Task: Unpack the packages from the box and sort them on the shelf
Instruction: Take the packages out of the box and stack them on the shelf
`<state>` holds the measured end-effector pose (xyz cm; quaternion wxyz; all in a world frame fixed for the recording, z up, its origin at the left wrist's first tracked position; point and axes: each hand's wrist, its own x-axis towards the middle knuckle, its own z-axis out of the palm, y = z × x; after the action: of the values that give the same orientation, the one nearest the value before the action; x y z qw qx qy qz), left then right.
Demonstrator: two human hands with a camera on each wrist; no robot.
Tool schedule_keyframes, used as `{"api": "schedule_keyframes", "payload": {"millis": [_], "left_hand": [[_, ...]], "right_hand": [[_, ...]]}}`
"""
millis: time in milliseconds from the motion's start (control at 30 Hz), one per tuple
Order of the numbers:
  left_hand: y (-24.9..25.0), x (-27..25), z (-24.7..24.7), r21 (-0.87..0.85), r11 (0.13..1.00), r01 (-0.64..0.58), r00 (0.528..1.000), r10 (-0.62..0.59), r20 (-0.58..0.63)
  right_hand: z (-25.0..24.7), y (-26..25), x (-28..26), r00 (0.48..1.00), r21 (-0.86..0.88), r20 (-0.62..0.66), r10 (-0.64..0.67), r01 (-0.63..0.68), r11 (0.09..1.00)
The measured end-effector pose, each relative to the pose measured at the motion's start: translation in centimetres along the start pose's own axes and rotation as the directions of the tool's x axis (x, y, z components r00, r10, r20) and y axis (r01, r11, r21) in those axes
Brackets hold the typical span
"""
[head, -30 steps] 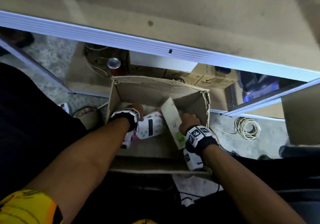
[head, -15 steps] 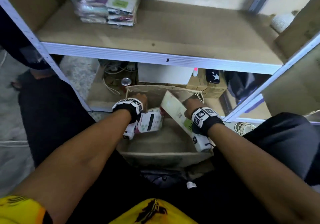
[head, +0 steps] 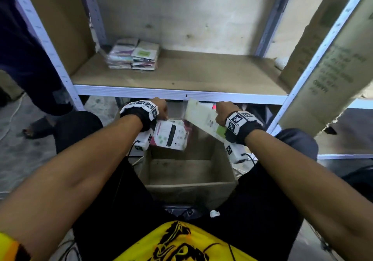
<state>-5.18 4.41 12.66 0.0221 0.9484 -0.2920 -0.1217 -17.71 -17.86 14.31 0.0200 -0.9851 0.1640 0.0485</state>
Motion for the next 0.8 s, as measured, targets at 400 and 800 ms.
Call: {"api": "schedule_keyframes", "payload": {"millis": [400,800], "left_hand": [[-2.3,-1.0,-11.7,0.031,0.99,-0.141,0.97,0.144,-0.197],[-5.6,2.8,-14.8,-0.481,0.876,-0.039,0.914,-0.164,-0.372]], "right_hand": [[-10.4,3.8,-0.3,0.988,0.052,-0.148,0.044,-0.037,0.998],[-14.8,4.2,1.0,0.965,0.304,-0.228,0.129,-0.055,0.951]]}}
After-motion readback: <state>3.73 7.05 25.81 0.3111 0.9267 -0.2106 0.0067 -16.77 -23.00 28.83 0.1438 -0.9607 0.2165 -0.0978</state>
